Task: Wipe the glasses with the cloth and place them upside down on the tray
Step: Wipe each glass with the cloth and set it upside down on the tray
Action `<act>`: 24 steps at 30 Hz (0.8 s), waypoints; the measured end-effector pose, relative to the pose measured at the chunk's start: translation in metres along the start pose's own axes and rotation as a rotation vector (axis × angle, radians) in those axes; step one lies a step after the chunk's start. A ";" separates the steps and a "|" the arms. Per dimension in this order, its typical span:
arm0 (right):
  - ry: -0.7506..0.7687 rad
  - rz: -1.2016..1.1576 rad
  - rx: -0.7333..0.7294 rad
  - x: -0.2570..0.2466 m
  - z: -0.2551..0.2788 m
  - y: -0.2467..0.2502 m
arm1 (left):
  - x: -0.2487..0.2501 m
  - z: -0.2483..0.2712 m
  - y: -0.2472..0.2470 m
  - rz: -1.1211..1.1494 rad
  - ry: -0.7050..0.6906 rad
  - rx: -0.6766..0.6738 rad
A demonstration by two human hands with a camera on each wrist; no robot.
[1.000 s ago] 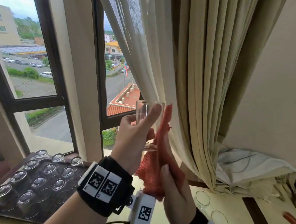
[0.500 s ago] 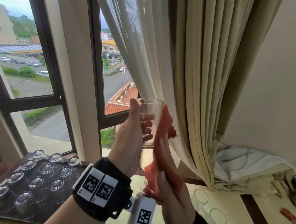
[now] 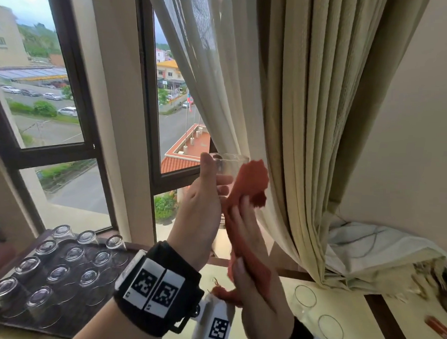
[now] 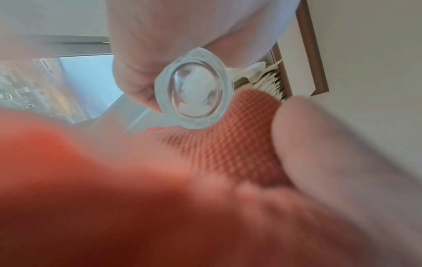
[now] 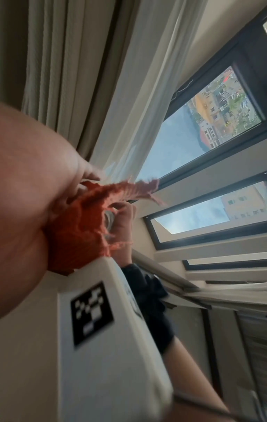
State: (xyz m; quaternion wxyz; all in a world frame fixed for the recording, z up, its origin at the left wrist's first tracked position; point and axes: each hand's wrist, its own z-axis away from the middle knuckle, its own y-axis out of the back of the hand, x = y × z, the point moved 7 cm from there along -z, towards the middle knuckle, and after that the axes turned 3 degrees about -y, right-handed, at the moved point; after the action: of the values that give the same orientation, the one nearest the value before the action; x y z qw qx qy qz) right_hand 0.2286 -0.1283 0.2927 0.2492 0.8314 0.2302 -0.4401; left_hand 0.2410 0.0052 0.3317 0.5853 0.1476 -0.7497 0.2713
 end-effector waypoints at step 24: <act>-0.224 -0.285 0.214 -0.005 -0.029 0.034 | -0.011 0.013 -0.008 0.094 0.083 -0.036</act>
State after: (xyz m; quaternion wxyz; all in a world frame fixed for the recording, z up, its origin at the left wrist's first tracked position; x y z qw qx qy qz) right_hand 0.2646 -0.1377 0.3178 0.1187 0.7581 0.2683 -0.5824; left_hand 0.2380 -0.0102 0.3208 0.6049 0.0902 -0.7358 0.2908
